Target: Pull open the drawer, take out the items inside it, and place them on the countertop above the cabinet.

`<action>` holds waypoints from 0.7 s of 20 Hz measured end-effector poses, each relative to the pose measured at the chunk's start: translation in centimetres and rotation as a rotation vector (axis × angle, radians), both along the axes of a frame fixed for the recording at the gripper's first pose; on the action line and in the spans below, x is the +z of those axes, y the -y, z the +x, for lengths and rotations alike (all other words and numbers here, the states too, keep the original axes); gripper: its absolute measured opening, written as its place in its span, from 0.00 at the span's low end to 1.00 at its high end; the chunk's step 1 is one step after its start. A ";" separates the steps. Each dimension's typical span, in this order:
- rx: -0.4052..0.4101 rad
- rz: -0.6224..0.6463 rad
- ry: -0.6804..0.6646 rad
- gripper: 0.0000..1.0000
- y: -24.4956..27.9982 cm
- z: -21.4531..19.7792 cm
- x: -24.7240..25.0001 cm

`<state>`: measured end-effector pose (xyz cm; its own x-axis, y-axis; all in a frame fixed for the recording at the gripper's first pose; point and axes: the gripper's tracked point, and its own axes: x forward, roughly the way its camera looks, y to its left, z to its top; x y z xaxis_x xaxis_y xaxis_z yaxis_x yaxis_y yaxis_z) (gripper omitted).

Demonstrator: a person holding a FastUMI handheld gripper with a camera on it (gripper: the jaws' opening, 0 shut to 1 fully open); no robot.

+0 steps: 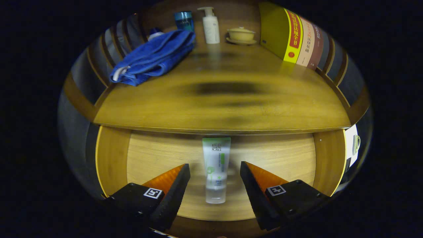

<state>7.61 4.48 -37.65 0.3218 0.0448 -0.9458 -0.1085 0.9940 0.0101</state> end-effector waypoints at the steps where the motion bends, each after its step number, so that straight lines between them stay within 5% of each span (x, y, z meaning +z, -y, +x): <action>1: -0.007 -0.001 -0.018 0.99 0.2 0.1 -0.4; 5: -0.027 0.019 -0.091 0.98 -0.1 0.2 -2.5; 14: -0.049 0.035 -0.126 0.57 -2.0 0.7 -3.5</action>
